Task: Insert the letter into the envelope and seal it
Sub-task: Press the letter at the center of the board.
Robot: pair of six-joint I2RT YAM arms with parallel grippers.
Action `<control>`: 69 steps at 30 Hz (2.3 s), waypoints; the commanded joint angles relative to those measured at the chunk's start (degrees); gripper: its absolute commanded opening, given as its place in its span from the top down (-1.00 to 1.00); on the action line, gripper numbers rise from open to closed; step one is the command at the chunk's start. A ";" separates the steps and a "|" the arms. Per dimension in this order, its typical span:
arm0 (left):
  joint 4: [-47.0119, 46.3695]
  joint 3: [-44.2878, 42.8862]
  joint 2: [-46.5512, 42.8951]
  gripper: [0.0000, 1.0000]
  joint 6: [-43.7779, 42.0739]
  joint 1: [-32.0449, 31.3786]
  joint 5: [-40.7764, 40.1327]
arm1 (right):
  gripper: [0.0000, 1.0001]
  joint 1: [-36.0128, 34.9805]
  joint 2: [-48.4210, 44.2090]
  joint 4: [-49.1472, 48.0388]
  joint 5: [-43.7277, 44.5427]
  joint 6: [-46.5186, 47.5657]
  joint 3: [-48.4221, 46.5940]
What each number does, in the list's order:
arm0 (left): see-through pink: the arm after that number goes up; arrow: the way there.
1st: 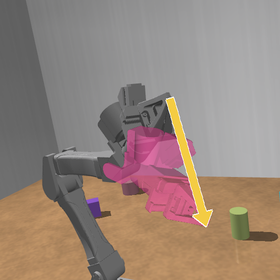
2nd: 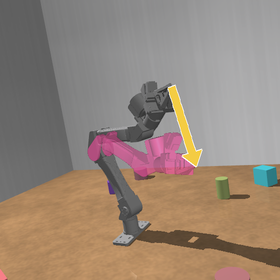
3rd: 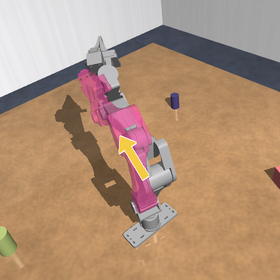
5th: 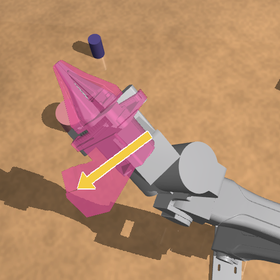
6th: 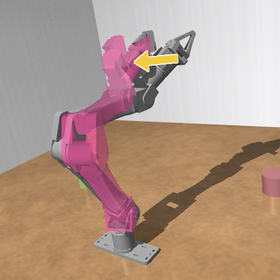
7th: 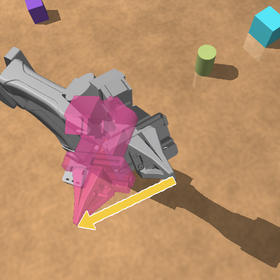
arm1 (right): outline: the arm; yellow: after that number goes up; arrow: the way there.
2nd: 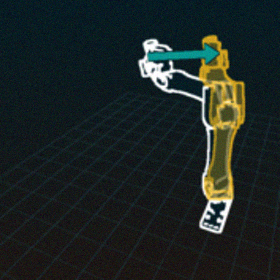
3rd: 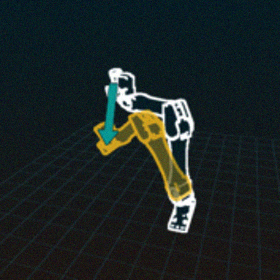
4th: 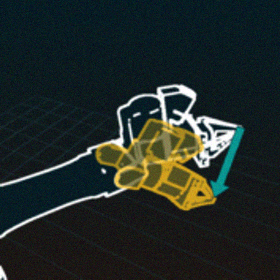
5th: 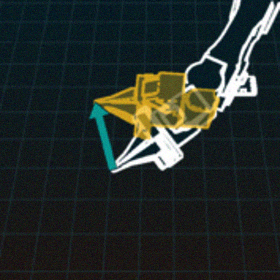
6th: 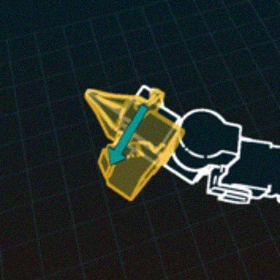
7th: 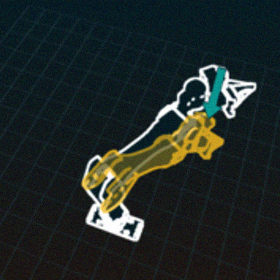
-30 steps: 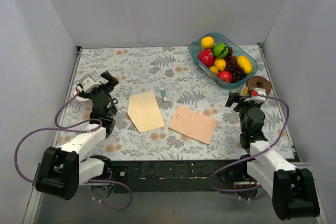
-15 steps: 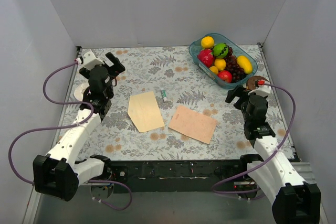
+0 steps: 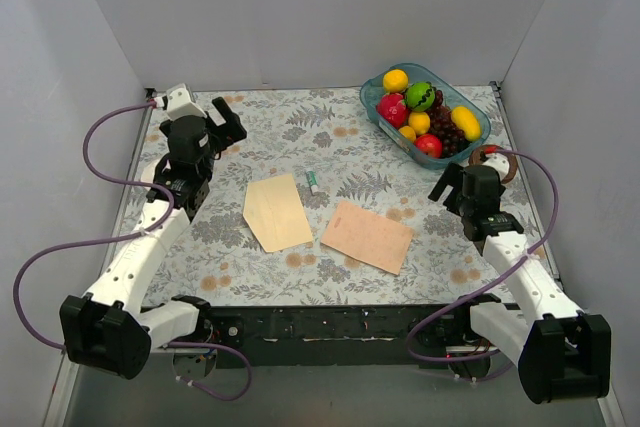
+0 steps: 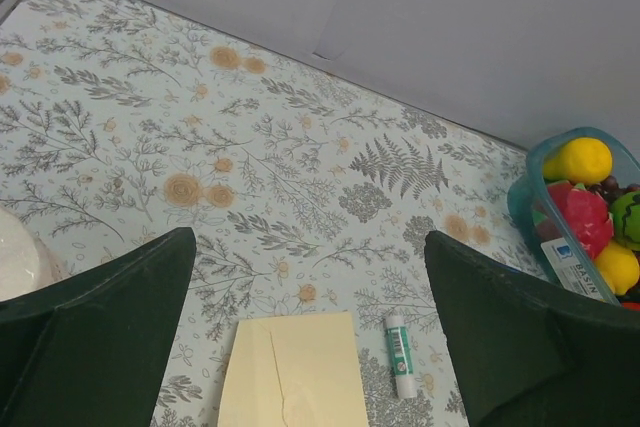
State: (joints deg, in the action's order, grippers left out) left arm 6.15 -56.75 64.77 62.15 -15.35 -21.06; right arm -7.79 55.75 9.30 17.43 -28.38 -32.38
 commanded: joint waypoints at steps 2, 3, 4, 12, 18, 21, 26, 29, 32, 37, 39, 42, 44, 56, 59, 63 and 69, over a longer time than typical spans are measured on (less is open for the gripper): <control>3.77 -1.69 -1.85 -0.96 -1.42 -0.11 7.17 | -0.96 -0.03 -0.90 0.11 -2.23 1.48 -1.20; 4.47 -1.70 -1.50 -0.96 -0.90 -0.11 8.83 | -0.96 -0.12 -1.25 0.45 -2.23 1.75 -1.02; 6.14 -1.61 -1.40 -0.96 0.15 -0.20 9.80 | -0.96 -0.03 -1.69 0.98 -1.96 1.84 -0.67; 8.78 6.12 -4.66 -0.96 4.38 -8.18 13.15 | -0.86 -0.03 -3.54 3.61 -9.86 5.97 -0.14; 10.28 8.93 -1.59 -0.96 9.99 -24.53 7.27 | -0.80 -0.29 -1.17 1.16 -19.18 5.44 3.54; 9.41 10.87 -0.44 -0.96 11.59 -28.14 7.78 | -0.80 -0.64 -0.55 1.68 -19.37 4.56 4.51; 2.91 14.47 1.23 -0.96 9.13 -33.33 10.24 | -0.79 -1.08 -2.22 3.00 -20.32 4.21 5.84; -0.70 14.83 5.53 -0.93 7.73 -34.57 12.62 | -0.76 -1.17 -2.75 3.27 -22.43 3.51 7.32; -2.11 13.08 10.89 -0.86 5.88 -36.14 13.41 | -0.72 -1.09 -3.45 1.69 -23.84 2.28 10.39; -3.25 12.19 15.90 -0.79 5.53 -37.03 13.41 | -0.66 -1.08 -3.54 0.54 -26.39 0.87 12.34; -3.69 12.37 17.66 -0.79 5.70 -37.12 13.50 | -0.63 -1.00 -3.19 1.07 -27.45 0.87 12.34; -4.48 12.10 19.86 -0.80 5.70 -37.12 12.62 | -0.57 -1.08 -3.10 1.07 -29.82 1.40 13.04; -4.83 11.40 20.83 -0.82 5.53 -37.03 12.36 | -0.53 -1.08 -3.01 0.20 -32.01 1.49 13.74; -5.89 6.39 28.48 -0.86 3.86 -37.03 15.17 | 0.08 -1.17 0.24 0.02 -34.31 1.40 14.89; -5.89 5.86 29.44 -0.86 3.94 -37.03 15.26 | 0.16 -1.17 1.21 -0.60 -34.31 0.96 15.42; -5.80 6.12 30.24 -0.86 4.12 -37.03 14.47 | 0.21 -1.08 2.35 -1.65 -35.27 0.52 16.03; -7.80 6.04 31.55 -0.86 4.21 -36.77 16.92 | 0.33 -1.08 4.10 -2.27 -35.80 1.13 15.95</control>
State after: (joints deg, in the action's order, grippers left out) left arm 0.89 -48.95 95.48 66.87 -52.25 -6.31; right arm -8.71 58.43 6.39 -18.20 -27.90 -17.78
